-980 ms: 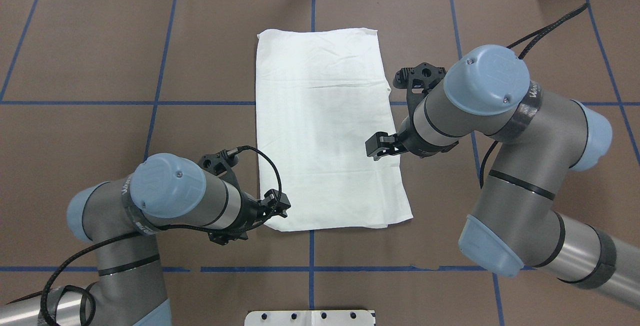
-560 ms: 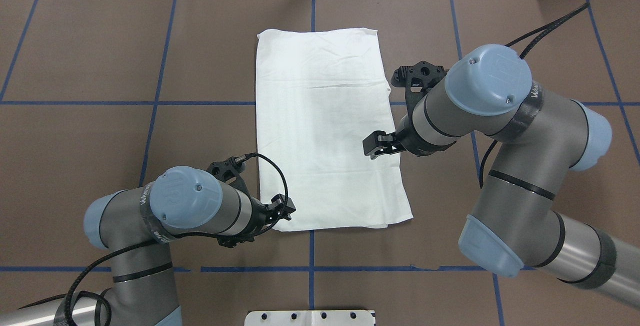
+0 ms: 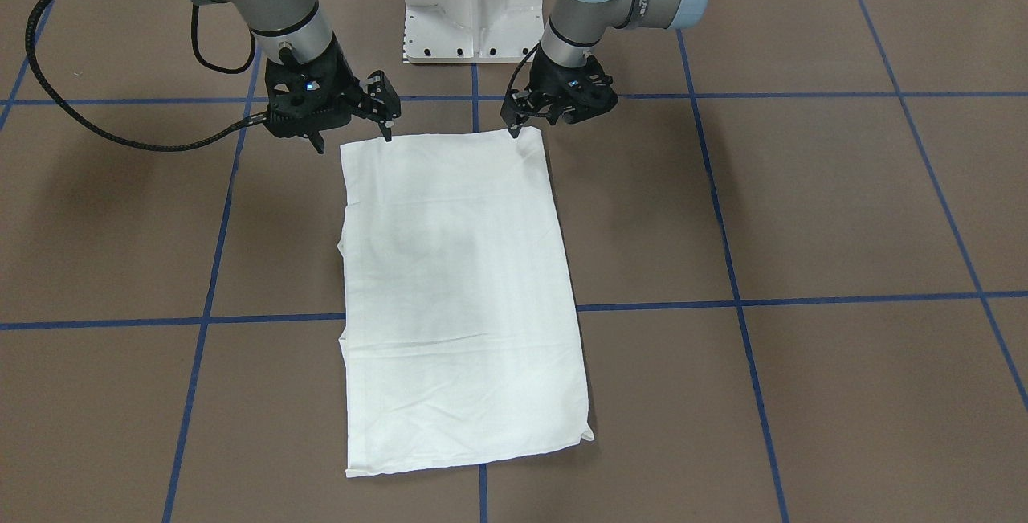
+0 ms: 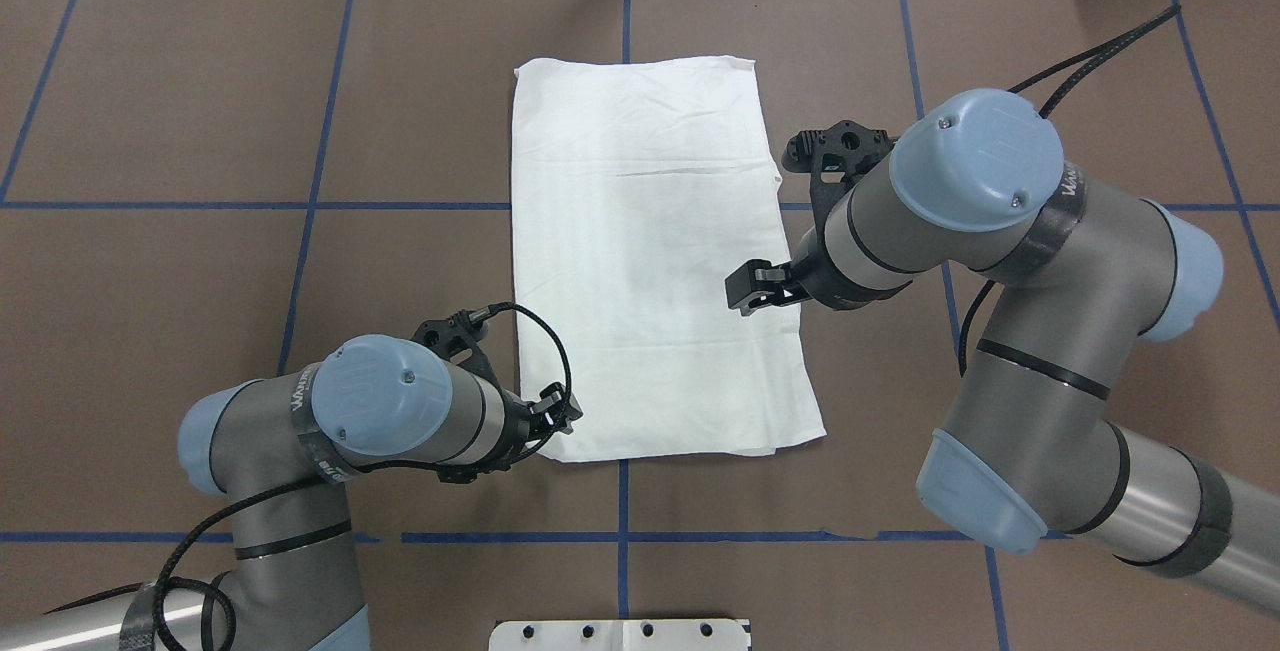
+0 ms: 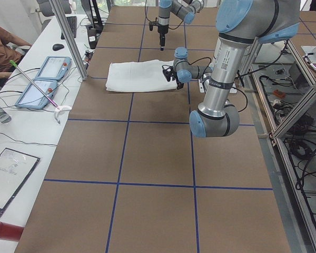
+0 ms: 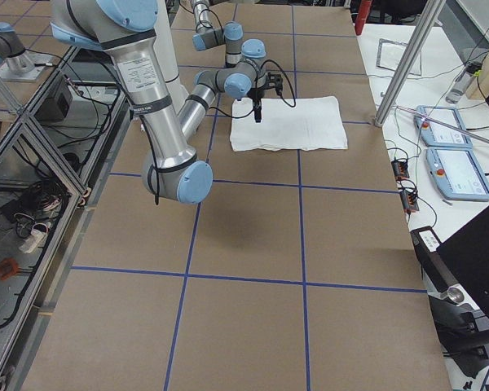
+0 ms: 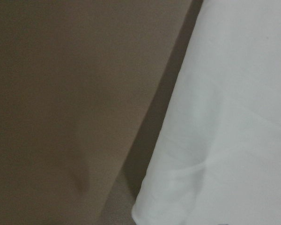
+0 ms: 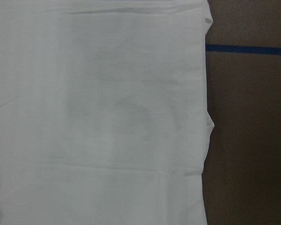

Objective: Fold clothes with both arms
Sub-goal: 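Move the right gripper to the shirt's near corner beside the left gripper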

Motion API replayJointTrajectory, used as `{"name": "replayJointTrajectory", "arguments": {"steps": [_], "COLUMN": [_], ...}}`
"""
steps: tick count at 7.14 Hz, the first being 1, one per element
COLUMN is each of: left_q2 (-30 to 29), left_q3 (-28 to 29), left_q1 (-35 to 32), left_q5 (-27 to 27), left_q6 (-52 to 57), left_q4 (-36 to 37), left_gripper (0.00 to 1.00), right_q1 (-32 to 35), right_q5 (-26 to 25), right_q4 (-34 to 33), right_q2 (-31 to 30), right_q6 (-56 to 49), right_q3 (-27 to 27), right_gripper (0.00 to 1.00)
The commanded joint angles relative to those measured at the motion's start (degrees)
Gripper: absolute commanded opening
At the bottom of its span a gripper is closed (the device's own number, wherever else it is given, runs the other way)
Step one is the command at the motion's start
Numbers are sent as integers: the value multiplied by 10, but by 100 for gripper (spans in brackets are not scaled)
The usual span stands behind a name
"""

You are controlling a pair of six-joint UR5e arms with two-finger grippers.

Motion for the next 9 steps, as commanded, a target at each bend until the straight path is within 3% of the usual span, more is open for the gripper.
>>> {"name": "replayJointTrajectory", "arguments": {"steps": [1,3,5,9], "left_q2": [-12,-17,-16,-17], "left_q3": [21,27,27,20], "left_q1": [1,1,0,-4], "left_q5": [0,0,1,15], "left_q6": [0,-1,-1,-1], "left_q4": [-4,-3,-3,-4], "left_gripper": [82,76,45,0], "right_q1": [0,0,0,0], "right_q5": [-1,-1,-1,-1], "right_q4": [0,0,0,0], "right_q2": [-1,-1,-1,-2], "right_q6": [0,0,0,2], "right_q3": [0,0,0,0], "right_gripper": [100,100,100,100]}}
